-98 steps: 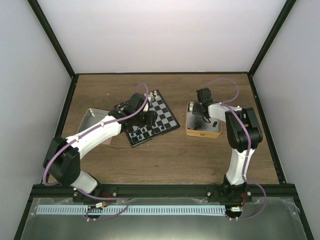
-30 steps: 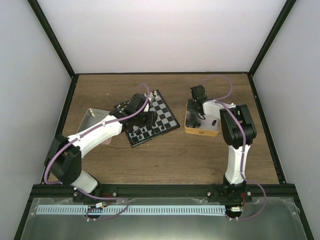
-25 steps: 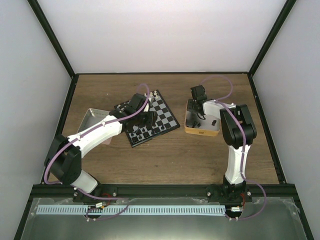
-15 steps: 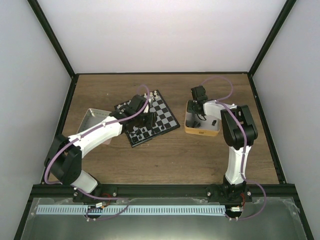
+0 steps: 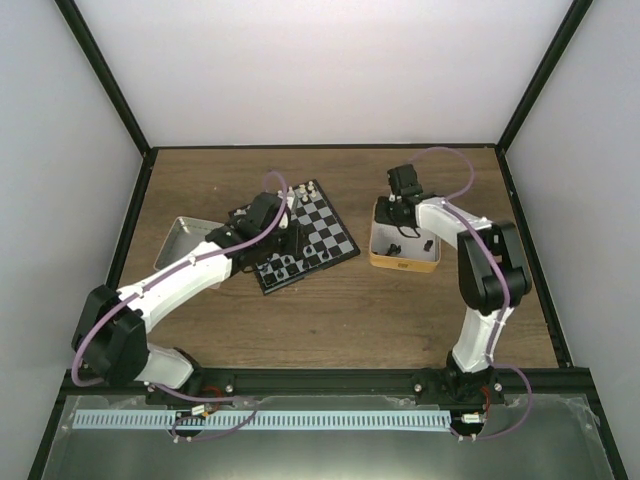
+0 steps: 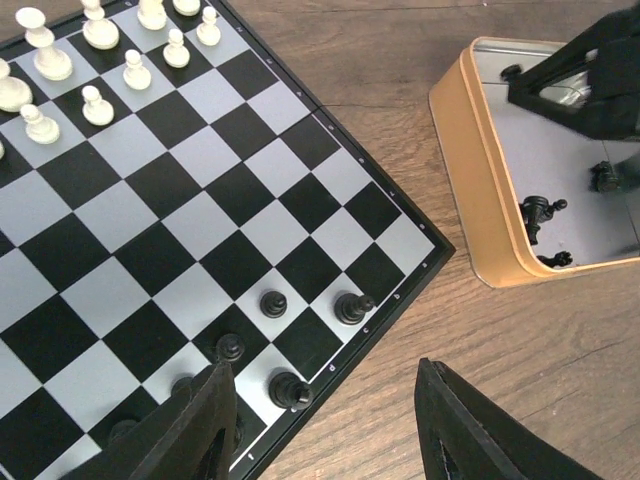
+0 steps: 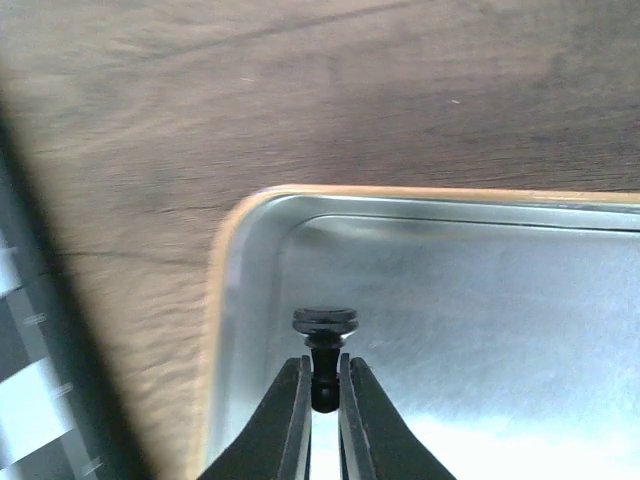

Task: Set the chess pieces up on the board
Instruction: Pick up the chess piece from the storage box, then place the chess piece on the chessboard, then pick up the chess piece from the chessboard, then place the chess piece on the chessboard.

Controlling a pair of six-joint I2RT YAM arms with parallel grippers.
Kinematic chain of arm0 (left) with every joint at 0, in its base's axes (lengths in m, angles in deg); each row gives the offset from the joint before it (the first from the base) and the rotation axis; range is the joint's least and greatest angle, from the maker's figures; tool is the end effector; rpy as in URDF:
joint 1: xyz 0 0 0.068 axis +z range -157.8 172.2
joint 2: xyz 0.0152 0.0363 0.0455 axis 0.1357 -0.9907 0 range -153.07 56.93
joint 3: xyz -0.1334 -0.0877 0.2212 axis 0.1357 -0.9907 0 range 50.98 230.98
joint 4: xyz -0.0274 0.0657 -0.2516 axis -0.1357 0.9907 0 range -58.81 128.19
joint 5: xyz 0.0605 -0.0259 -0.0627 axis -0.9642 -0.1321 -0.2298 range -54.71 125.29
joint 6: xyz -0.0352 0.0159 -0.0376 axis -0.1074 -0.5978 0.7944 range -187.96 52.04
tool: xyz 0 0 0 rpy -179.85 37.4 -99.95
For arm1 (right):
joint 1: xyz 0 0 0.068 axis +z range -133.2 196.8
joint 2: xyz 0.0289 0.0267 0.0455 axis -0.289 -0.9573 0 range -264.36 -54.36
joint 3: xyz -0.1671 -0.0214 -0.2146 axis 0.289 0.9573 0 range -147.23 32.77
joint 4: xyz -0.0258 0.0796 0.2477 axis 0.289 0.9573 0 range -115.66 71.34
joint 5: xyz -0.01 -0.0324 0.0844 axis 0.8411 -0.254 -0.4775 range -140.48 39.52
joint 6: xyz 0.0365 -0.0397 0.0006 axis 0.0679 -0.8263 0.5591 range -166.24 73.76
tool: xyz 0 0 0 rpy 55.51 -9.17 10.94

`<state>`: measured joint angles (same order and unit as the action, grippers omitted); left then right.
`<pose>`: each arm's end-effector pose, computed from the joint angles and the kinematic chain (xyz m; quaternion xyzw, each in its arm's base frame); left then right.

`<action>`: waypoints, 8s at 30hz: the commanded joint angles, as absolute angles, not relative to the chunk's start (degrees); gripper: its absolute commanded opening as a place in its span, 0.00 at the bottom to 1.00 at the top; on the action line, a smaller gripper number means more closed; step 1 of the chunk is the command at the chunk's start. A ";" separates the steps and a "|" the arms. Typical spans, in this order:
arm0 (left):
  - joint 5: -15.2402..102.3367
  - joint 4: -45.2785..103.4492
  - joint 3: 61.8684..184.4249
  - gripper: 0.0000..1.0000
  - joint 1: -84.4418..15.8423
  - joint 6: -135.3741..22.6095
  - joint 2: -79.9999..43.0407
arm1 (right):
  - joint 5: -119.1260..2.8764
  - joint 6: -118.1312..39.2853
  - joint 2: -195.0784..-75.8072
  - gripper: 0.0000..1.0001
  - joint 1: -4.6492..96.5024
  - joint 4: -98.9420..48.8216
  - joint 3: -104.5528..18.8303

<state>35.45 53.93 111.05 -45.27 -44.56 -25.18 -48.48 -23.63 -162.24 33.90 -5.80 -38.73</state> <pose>0.2469 -0.1894 0.2615 0.1136 0.9161 -0.1959 0.3308 0.3777 0.1149 0.1766 0.0511 0.9554 0.0829 0.2788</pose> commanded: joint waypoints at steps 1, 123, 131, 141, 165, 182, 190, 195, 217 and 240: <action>33.18 51.36 108.50 0.52 -44.98 -44.45 -22.42 | -58.37 -23.49 -155.30 0.01 35.96 -0.30 -40.57; 46.56 6.64 93.70 0.66 -45.87 -33.85 -18.10 | -83.29 51.46 -134.98 0.10 46.07 -55.42 -10.88; 46.71 5.11 91.85 0.58 -47.89 -32.00 -19.27 | -80.99 54.18 -135.01 0.10 45.63 -56.97 -10.46; 45.61 4.12 92.72 0.42 -48.05 -32.48 -20.22 | -82.05 54.13 -135.23 0.10 45.54 -57.39 -10.61; 46.30 3.97 95.86 0.19 -48.11 -34.38 -22.11 | -83.93 52.20 -135.00 0.10 45.55 -56.27 -10.30; 42.05 50.05 111.65 0.04 -48.04 -48.62 -26.99 | -75.28 17.35 -133.32 0.63 39.67 -34.27 -16.13; 37.83 76.35 131.52 0.05 -46.90 -57.19 -42.60 | -62.92 8.00 -126.94 0.64 35.11 -26.78 -9.06; 38.71 83.43 144.78 0.05 -46.08 -58.27 -53.16 | -60.89 6.31 -124.93 0.64 34.78 -25.84 -6.55; 36.78 92.15 157.34 0.11 -45.59 -60.73 -69.37 | -61.11 6.50 -123.58 0.64 34.84 -27.11 -5.25; 37.72 90.00 158.66 0.19 -45.33 -60.06 -71.48 | -62.14 6.60 -122.94 0.64 34.83 -26.98 -4.97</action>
<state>37.05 90.48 156.32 -45.65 -60.32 -70.47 -62.23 7.15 -124.21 35.15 -27.33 -4.64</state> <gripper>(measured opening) 0.174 0.644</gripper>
